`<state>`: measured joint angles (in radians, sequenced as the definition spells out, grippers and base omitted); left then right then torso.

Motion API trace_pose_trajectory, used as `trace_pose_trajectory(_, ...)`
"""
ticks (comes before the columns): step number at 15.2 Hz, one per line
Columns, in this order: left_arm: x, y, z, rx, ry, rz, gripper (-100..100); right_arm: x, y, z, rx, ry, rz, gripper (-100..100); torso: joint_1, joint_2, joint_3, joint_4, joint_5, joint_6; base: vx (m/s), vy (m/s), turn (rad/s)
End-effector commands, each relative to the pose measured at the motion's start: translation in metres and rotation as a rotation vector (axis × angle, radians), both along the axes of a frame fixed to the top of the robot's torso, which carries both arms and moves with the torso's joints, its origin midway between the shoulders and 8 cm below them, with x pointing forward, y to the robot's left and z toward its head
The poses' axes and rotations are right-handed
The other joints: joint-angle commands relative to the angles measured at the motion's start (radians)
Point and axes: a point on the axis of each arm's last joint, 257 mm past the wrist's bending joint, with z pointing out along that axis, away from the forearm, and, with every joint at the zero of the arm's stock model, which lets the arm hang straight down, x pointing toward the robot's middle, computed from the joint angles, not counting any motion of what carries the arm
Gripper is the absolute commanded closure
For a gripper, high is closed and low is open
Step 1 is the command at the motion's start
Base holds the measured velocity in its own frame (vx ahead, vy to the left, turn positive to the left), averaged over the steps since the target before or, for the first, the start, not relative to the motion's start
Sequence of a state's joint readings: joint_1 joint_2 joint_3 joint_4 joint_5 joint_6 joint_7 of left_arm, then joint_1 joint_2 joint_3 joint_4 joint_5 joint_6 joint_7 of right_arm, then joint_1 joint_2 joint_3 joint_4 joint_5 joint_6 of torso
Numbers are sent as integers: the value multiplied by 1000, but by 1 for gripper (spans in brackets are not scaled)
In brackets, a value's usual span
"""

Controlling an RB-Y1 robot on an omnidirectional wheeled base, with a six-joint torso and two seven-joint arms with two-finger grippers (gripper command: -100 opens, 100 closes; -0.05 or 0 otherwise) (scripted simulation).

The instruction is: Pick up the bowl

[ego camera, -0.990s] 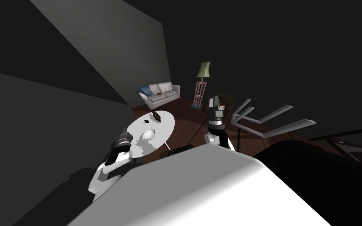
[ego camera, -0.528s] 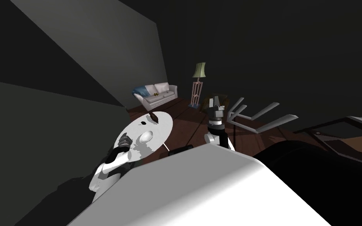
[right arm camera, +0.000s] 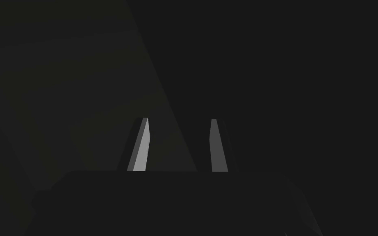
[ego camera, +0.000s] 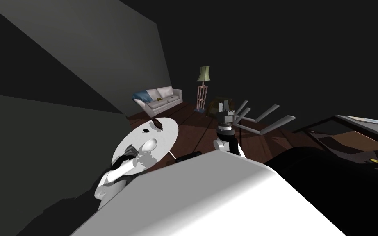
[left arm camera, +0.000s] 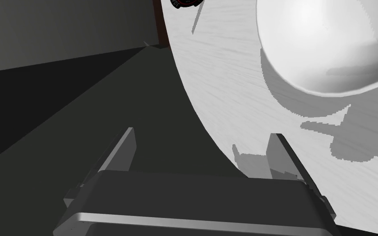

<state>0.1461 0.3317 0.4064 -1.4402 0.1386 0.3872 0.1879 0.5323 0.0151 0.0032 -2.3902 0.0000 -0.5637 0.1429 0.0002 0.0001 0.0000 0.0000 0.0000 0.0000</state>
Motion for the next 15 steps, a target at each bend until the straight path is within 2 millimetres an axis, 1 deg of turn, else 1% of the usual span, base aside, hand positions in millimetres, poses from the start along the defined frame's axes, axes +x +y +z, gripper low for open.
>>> trace_pose_trajectory(1, -11, 5, -22, -55, 50, 45, -100, 0, 0, 0, 0, 0, 0, 0, 0, 0, 0, 0, 0, 0, -1, -6, -156)
trace_pose_trajectory(2, -11, 5, -23, -57, 54, 46, -100, 0, 0, 0, 0, 0, 0, 0, 0, 0, 0, 0, 0, 0, 0, -3, -141)
trace_pose_trajectory(3, -17, 8, -34, -97, 79, 78, -100, 0, 0, 0, 0, 0, 0, 0, 0, 0, 0, 0, 0, 0, 1, -4, -151)
trace_pose_trajectory(7, -38, 10, -69, -190, 155, 149, -100, 0, 0, 0, 0, 0, 0, 0, 0, 0, 0, 0, 0, 0, 4, -1, -142)
trace_pose_trajectory(8, -42, 9, -75, -198, 171, 154, -100, 0, 0, 0, 0, 0, 0, 0, 0, -1, 0, 0, 0, 0, 6, 1, -117)
trace_pose_trajectory(9, -50, 8, -88, -238, 196, 184, -100, 0, 0, 0, 0, 0, 0, 0, 0, -1, 0, 0, 0, 0, 8, 1, -147)
trace_pose_trajectory(11, -52, 7, -90, -243, 206, 186, -100, 0, 0, 0, 0, 0, 0, 0, 0, -1, -1, 0, 0, 0, 8, 2, -74)
trace_pose_trajectory(12, -61, 4, -103, -287, 238, 216, -100, 0, 0, 0, 0, 0, 0, 0, 0, -1, 0, 0, 0, 0, 9, 1, -105)
trace_pose_trajectory(13, -61, 4, -103, -287, 238, 216, -100, 0, 0, 0, 0, 0, 0, 0, 0, -1, 0, 0, 0, 0, 10, 3, -106)
trace_pose_trajectory(14, -69, 0, -115, -328, 267, 242, -100, 0, 0, 0, 0, 0, 0, 0, 0, -1, 0, 0, 0, 0, 13, 3, -135)
trace_pose_trajectory(15, -69, 0, -115, -328, 267, 242, -100, 0, 0, 0, 0, 0, 0, 0, 0, -1, -1, 0, 0, 0, 13, 6, -122)
